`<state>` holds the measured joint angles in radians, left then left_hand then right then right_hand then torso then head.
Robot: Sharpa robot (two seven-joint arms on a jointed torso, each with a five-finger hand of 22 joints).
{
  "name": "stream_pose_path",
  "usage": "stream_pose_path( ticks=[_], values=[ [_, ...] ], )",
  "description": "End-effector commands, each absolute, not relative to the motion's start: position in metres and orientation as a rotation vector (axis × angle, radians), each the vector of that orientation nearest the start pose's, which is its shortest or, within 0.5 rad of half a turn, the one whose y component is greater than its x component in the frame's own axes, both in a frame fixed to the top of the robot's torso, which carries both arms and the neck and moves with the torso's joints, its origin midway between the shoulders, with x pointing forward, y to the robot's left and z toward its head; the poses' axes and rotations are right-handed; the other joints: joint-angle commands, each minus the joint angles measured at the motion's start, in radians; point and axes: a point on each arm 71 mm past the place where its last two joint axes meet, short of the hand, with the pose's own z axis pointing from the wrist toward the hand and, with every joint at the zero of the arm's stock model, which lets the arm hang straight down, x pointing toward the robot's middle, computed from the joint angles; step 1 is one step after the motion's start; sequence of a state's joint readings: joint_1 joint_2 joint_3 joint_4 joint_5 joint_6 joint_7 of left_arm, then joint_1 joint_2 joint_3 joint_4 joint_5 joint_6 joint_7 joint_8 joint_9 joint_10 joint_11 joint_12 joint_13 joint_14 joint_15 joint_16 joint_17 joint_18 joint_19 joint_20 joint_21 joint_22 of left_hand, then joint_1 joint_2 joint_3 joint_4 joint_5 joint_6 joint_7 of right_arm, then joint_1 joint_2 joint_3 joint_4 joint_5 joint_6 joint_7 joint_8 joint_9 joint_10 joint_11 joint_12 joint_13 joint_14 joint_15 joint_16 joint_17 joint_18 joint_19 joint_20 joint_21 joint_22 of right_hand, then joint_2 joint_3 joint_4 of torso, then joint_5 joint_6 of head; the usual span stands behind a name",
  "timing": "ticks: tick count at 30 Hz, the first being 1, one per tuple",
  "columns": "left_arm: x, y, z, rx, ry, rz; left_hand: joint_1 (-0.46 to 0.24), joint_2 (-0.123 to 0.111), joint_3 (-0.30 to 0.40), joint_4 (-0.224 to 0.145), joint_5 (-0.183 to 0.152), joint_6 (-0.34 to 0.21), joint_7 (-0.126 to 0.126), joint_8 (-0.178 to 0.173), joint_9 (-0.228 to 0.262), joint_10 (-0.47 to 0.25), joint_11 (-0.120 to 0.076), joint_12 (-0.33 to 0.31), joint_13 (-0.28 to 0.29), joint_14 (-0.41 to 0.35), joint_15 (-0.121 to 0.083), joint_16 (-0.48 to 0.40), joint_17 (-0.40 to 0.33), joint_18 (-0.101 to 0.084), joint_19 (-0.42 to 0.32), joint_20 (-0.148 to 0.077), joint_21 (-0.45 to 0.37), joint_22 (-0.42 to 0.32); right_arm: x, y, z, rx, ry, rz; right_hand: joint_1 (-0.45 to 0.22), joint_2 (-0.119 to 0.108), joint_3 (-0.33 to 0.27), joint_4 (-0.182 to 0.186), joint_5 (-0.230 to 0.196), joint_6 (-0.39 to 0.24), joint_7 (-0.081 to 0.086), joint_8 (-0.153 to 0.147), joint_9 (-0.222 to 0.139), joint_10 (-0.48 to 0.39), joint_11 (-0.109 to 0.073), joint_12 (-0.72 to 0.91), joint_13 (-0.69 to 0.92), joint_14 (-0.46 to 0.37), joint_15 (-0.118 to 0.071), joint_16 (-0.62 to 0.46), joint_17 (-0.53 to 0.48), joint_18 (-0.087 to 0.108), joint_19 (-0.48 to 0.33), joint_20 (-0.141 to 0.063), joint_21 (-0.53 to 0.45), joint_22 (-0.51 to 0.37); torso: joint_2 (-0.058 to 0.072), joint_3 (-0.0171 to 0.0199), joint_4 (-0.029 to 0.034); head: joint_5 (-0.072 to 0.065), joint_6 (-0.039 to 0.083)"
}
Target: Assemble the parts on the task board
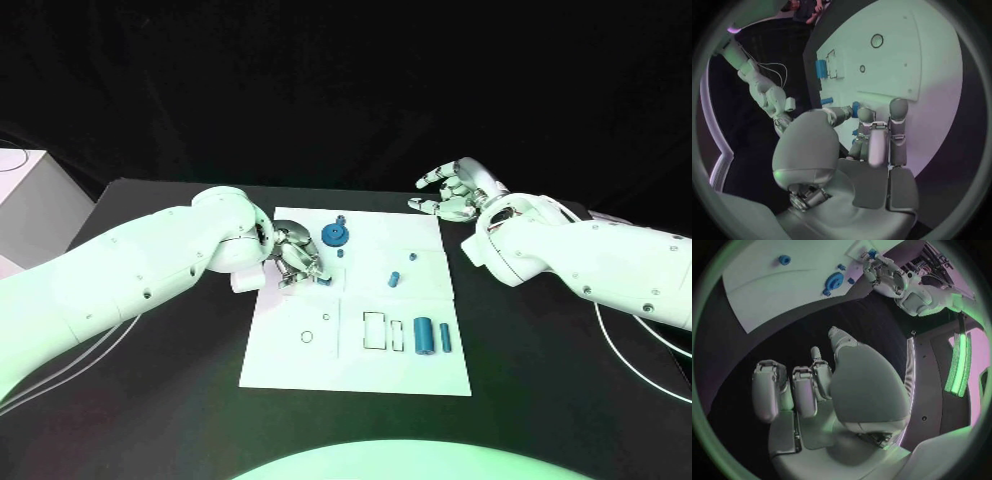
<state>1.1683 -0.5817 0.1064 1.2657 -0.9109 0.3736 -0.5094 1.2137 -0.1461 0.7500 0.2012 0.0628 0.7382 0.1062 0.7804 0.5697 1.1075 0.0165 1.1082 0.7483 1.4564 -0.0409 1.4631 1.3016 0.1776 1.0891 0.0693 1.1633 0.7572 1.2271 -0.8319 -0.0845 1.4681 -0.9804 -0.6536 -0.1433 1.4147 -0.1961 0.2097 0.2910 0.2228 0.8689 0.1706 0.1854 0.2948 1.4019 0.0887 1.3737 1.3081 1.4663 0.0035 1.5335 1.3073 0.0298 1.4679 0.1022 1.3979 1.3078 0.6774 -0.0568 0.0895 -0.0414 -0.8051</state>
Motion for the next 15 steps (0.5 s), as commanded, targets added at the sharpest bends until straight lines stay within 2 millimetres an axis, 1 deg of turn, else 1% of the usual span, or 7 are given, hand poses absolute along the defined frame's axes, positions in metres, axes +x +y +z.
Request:
stream_pose_path(
  ticks=[1, 3, 5, 7, 10, 13, 15],
  values=[
    [0.5149, 0.1448, -0.2148, -0.265, 2.448, -0.689, -0.015, -0.004, 0.16, -0.152, 0.012, 0.026, -0.016, 0.057, 0.11, 0.014, -0.001, 0.008, 0.01, 0.012, -0.002, 0.008, 0.009, -0.02, 0.014, -0.001, 0.012, 0.015, 0.5025, -0.2364, -0.1832, 0.483, 1.521, 0.688, -0.006, 0.003, 0.0, -0.003, 0.0, -0.003, 0.0, 0.004, 0.001, -0.006, -0.003, 0.001, 0.092, 0.082, 0.005, -0.005, 0.186, 0.014, 0.025, 0.008, -0.004, 0.141, 0.0, 0.0012, 0.0003, -0.001, -0.003],
    [0.5149, 0.1461, -0.2138, -0.269, 2.437, -0.683, -0.028, -0.008, 0.17, -0.158, 0.026, 0.031, -0.018, 0.058, 0.114, 0.024, -0.003, 0.013, 0.017, 0.017, -0.004, 0.011, 0.017, -0.022, 0.021, -0.003, 0.021, 0.025, 0.5024, -0.2373, -0.1832, 0.485, 1.52, 0.686, -0.006, 0.003, 0.0, -0.003, 0.0, -0.003, 0.0, 0.004, 0.001, -0.006, -0.003, 0.001, 0.092, 0.082, 0.005, -0.005, 0.186, 0.014, 0.025, 0.008, -0.004, 0.141, 0.0, 0.0015, 0.0005, -0.001, -0.004],
    [0.515, 0.1478, -0.2128, -0.269, 2.426, -0.674, -0.054, -0.02, 0.181, -0.172, 0.1, 0.041, -0.022, 0.062, 0.123, 0.04, -0.007, 0.024, 0.031, 0.026, -0.008, 0.018, 0.034, -0.026, 0.036, -0.007, 0.038, 0.048, 0.5024, -0.238, -0.1832, 0.487, 1.52, 0.685, -0.006, 0.003, 0.0, -0.003, 0.0, -0.003, 0.0, 0.004, 0.001, -0.006, -0.003, 0.001, 0.092, 0.082, 0.005, -0.005, 0.186, 0.014, 0.025, 0.008, -0.004, 0.141, 0.0, 0.0017, 0.0003, 0.0, -0.004],
    [0.5152, 0.1492, -0.2121, -0.265, 2.416, -0.663, -0.06, -0.022, 0.183, -0.177, 0.115, 0.044, -0.024, 0.063, 0.127, 0.046, -0.009, 0.027, 0.036, 0.029, -0.01, 0.02, 0.04, -0.028, 0.041, -0.008, 0.044, 0.057, 0.5023, -0.2384, -0.1832, 0.488, 1.52, 0.685, -0.006, 0.003, 0.0, -0.003, 0.0, -0.003, 0.0, 0.004, 0.001, -0.006, -0.003, 0.001, 0.092, 0.082, 0.005, -0.005, 0.186, 0.014, 0.025, 0.008, -0.004, 0.141, 0.0, 0.0017, -0.0005, 0.002, -0.004],
    [0.5159, 0.1509, -0.2109, -0.237, 2.395, -0.629, -0.078, -0.029, 0.188, -0.19, 0.162, 0.054, -0.028, 0.066, 0.135, 0.063, -0.014, 0.038, 0.051, 0.039, -0.014, 0.028, 0.059, -0.032, 0.057, -0.012, 0.062, 0.082, 0.502, -0.2387, -0.1832, 0.489, 1.52, 0.685, -0.006, 0.003, 0.0, -0.003, 0.0, -0.003, 0.0, 0.004, 0.001, -0.006, -0.003, 0.001, 0.092, 0.082, 0.005, -0.005, 0.186, 0.014, 0.025, 0.008, -0.004, 0.141, 0.001, 0.0019, -0.0006, 0.003, -0.005],
    [0.5169, 0.1518, -0.2096, -0.189, 2.366, -0.579, -0.089, -0.033, 0.192, -0.198, 0.196, 0.062, -0.032, 0.067, 0.141, 0.075, -0.018, 0.044, 0.059, 0.046, -0.018, 0.034, 0.074, -0.036, 0.071, -0.016, 0.077, 0.104, 0.5016, -0.2385, -0.1831, 0.489, 1.521, 0.686, -0.007, 0.003, -0.001, -0.003, 0.001, -0.003, 0.0, 0.005, 0.001, -0.006, -0.003, 0.0, 0.091, 0.082, 0.005, -0.005, 0.186, 0.014, 0.025, 0.008, -0.005, 0.14, 0.001, 0.0022, -0.0005, 0.006, -0.006],
    [0.5173, 0.1523, -0.2093, -0.171, 2.358, -0.559, -0.092, -0.034, 0.195, -0.203, 0.21, 0.068, -0.034, 0.068, 0.143, 0.082, -0.02, 0.046, 0.062, 0.051, -0.02, 0.038, 0.085, -0.038, 0.081, -0.018, 0.086, 0.119, 0.5014, -0.2382, -0.1831, 0.489, 1.522, 0.687, -0.007, 0.003, -0.001, -0.003, 0.001, -0.003, 0.0, 0.005, 0.001, -0.006, -0.003, 0.0, 0.091, 0.082, 0.005, -0.005, 0.186, 0.014, 0.025, 0.008, -0.005, 0.14, 0.001, 0.0026, 0.0, 0.008, -0.006]
  ],
)
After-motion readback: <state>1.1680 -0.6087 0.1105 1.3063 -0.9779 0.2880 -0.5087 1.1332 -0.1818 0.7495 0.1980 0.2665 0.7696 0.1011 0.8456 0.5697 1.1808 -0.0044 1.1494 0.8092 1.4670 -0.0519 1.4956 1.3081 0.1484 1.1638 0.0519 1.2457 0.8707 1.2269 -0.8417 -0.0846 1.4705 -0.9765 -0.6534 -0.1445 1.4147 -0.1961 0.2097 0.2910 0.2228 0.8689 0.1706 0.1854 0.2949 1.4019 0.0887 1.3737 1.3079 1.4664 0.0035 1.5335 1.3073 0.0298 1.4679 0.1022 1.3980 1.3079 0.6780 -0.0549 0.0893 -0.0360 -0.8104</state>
